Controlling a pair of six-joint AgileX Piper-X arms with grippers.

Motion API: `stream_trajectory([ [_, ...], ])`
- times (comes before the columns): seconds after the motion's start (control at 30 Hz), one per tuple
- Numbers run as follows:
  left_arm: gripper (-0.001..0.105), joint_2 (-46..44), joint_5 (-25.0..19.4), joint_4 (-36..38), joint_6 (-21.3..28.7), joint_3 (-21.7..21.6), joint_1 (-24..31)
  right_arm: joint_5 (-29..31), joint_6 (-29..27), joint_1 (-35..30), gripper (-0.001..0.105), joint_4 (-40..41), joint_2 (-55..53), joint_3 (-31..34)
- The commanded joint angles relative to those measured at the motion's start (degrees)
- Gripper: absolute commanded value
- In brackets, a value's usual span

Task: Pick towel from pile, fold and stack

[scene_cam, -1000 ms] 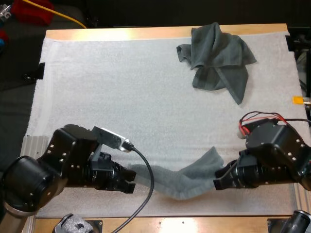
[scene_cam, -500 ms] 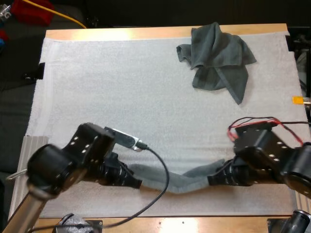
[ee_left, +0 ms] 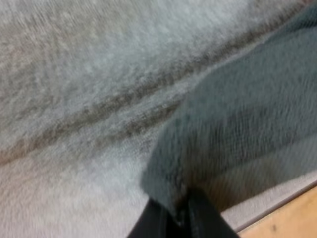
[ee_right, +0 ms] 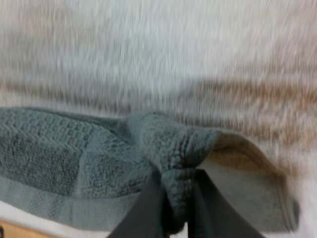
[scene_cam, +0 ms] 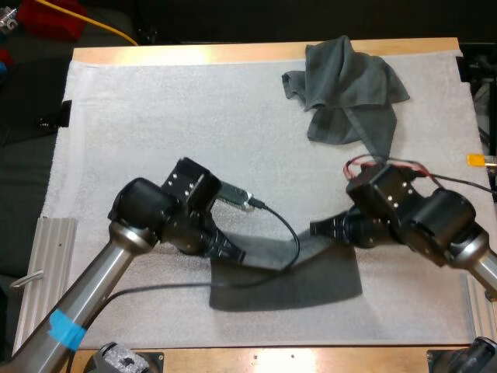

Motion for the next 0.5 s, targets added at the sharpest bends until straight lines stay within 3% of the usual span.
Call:
stream_trajectory([
  [0.0,0.000,0.64,0.15,-1.75,1.25,-0.04,1.50,-1.34,-0.74,-1.22,0.001,-1.61,0.68,-0.15],
  [0.17,0.000,4.48,5.66,-5.36,3.97,-0.04,7.39,-3.11,-0.84,-3.95,0.001,-5.30,4.71,-0.15],
  [0.37,0.000,9.10,7.86,-9.04,5.75,-0.04,12.32,-4.47,0.34,-6.89,0.001,-9.78,8.94,-0.15],
  [0.47,0.000,10.85,11.44,-11.79,5.75,-0.04,14.33,-4.94,0.74,-7.89,0.001,-11.33,10.78,-0.15],
])
